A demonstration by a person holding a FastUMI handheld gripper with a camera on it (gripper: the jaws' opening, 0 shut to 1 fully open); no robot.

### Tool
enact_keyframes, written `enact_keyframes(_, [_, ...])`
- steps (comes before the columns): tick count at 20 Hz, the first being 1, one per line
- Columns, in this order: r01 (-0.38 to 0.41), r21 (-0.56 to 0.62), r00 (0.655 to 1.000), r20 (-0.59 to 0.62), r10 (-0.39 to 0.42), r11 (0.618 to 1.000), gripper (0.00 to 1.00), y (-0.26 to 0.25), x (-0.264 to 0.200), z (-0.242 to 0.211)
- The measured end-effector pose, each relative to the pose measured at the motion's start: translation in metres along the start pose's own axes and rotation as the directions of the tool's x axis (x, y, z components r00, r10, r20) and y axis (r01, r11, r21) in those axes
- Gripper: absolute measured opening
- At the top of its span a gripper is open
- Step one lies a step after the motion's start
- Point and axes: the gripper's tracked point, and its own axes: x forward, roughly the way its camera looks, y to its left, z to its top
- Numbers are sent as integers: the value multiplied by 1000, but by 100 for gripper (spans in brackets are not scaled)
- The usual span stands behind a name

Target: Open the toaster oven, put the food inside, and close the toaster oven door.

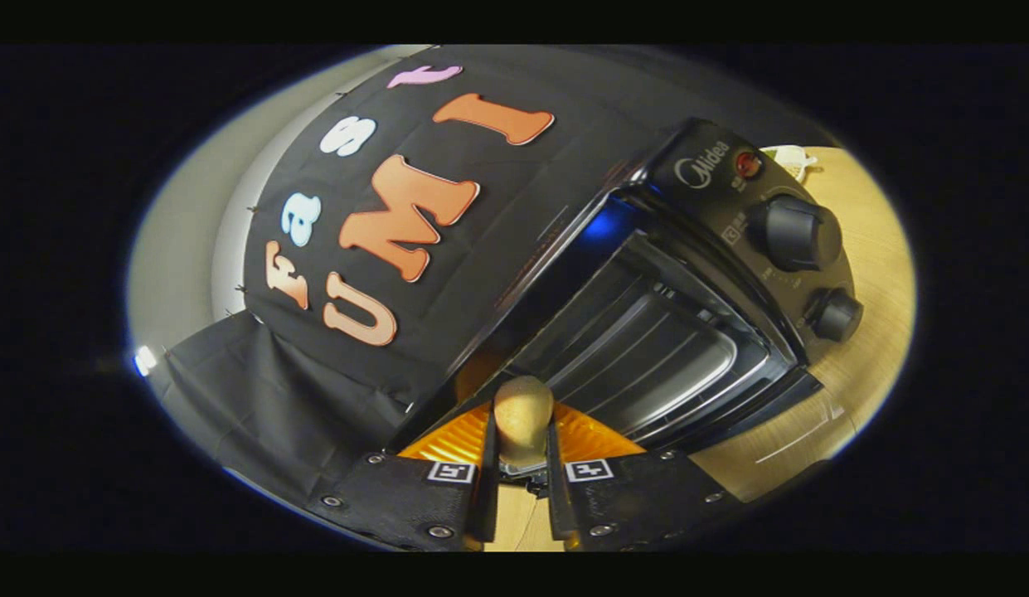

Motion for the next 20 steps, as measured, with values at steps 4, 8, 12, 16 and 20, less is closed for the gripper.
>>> enact_keyframes(4, [28,-84,1000,9,-28,996,33,-9,10,-3])
enact_keyframes(8, [56,-196,998,29,-52,979,54,-9,9,4])
enact_keyframes(12, [71,-291,997,50,-59,954,68,-7,-9,11])
enact_keyframes(16, [87,-373,996,65,-67,924,74,-6,-34,19])
enact_keyframes(20, [122,-425,992,82,-96,897,78,-14,-53,27])
